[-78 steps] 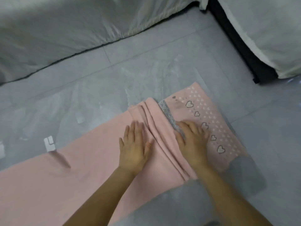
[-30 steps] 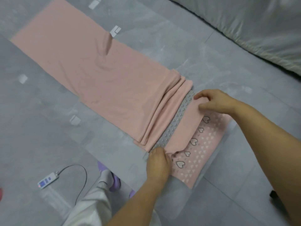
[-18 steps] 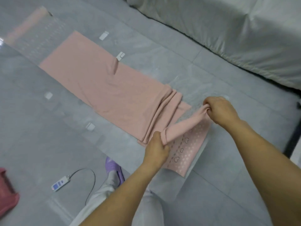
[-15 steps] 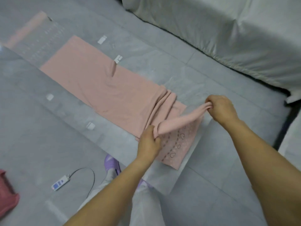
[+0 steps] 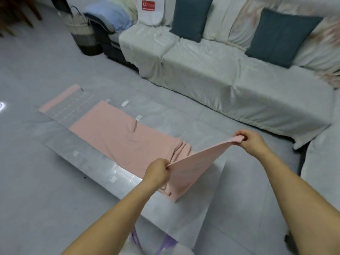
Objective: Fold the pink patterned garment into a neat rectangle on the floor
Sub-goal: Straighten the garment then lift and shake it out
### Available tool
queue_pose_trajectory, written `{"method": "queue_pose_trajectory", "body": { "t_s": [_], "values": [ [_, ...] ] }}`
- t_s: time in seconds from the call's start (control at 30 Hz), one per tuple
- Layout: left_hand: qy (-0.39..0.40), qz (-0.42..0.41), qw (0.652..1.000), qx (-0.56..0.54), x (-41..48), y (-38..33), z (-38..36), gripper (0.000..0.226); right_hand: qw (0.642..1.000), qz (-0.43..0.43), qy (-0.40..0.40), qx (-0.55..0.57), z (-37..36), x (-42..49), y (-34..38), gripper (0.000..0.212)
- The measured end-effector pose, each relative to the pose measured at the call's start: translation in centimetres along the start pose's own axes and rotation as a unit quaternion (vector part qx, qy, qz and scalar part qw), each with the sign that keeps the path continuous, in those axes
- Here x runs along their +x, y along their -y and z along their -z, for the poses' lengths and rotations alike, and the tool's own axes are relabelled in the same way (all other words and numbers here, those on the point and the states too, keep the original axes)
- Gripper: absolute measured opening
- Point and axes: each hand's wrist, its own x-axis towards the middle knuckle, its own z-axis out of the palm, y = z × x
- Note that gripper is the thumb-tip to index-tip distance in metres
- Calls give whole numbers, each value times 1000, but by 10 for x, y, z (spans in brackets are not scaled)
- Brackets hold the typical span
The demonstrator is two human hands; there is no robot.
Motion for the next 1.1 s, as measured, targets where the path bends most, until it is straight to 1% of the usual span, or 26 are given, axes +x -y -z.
{"method": "queue_pose_trajectory", "body": {
  "t_s": [0.07, 0.13, 0.2, 0.27, 0.33, 0.4, 0.47, 0.57, 0.63, 0.7, 0.73, 0.8, 0.9, 1.0, 1.1],
  "values": [
    [16, 0, 1000, 23, -6, -6, 11, 23, 998, 8, -55, -12, 15, -3, 3, 23],
    [54, -16, 998, 32, -17, -24, 19, 18, 993, 14, -113, 14, 31, -7, 7, 23],
    [136, -49, 988, 44, -32, -46, 21, 18, 989, 15, -136, 57, 44, -13, 7, 24],
    [201, -70, 975, 56, -48, -68, 20, 20, 983, -5, -146, 107, 53, -20, 3, 25],
    [243, -74, 967, 24, -61, -86, 15, 16, 975, -27, -154, 156, 63, -25, -4, 40],
    [269, -81, 959, -23, -72, -99, 11, 19, 966, -42, -175, 187, 74, -33, -11, 48],
    [292, -100, 950, -47, -82, -112, 6, 20, 954, -47, -192, 225, 85, -48, -10, 42],
    [318, -134, 936, -76, -101, -137, -4, 16, 939, -52, -220, 259, 102, -68, -19, 38],
    [327, -141, 930, -90, -110, -154, -13, 17, 932, -62, -248, 255, 118, -78, -28, 33],
    [349, -141, 920, -112, -116, -167, -24, 13, 926, -63, -278, 249, 137, -88, -35, 31],
    [364, -142, 912, -123, -118, -172, -29, 17, 925, -59, -292, 237, 148, -94, -35, 30],
    [385, -141, 900, -147, -121, -180, -37, 29, 926, -62, -310, 204, 169, -106, -36, 18],
    [405, -148, 886, -171, -127, -193, -46, 28, 928, -67, -320, 179, 199, -124, -42, 11],
    [426, -166, 871, -180, -138, -212, -48, 30, 925, -75, -338, 157, 226, -138, -47, 15],
    [438, -177, 859, -196, -147, -230, -44, 31, 914, -77, -365, 160, 249, -150, -46, 20]
  ]
}}
